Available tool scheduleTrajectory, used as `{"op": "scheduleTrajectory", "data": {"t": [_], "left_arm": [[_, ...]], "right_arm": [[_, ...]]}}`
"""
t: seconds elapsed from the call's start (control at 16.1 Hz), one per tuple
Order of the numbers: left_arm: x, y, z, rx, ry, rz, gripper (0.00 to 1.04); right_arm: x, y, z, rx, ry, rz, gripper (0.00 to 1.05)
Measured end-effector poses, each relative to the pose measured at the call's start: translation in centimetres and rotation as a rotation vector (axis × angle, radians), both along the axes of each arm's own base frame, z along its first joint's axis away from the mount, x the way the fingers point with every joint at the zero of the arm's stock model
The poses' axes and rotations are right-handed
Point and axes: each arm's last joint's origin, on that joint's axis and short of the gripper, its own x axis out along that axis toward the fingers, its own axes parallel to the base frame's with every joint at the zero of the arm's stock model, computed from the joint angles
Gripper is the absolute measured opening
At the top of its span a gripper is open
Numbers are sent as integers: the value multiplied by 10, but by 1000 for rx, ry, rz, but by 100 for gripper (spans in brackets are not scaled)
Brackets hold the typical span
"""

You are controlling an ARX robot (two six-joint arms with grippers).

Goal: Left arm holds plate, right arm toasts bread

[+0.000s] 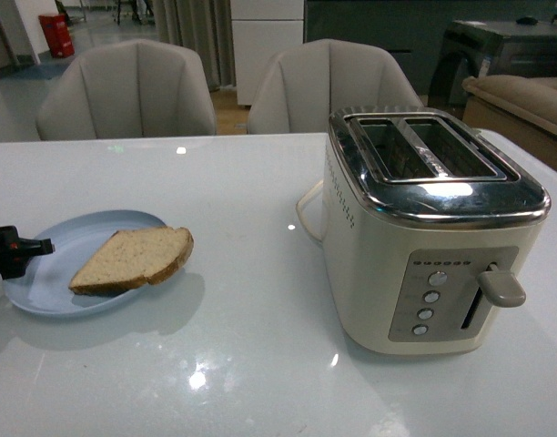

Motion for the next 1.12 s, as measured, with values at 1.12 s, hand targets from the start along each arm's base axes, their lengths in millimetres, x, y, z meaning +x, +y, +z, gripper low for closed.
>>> {"op": "scheduleTrajectory", "data": {"t": [1.12], "left_arm": [[-74,-65,137,-309,120,14,3]], "right_arm": [[0,0,0,0,0,0,98]]}}
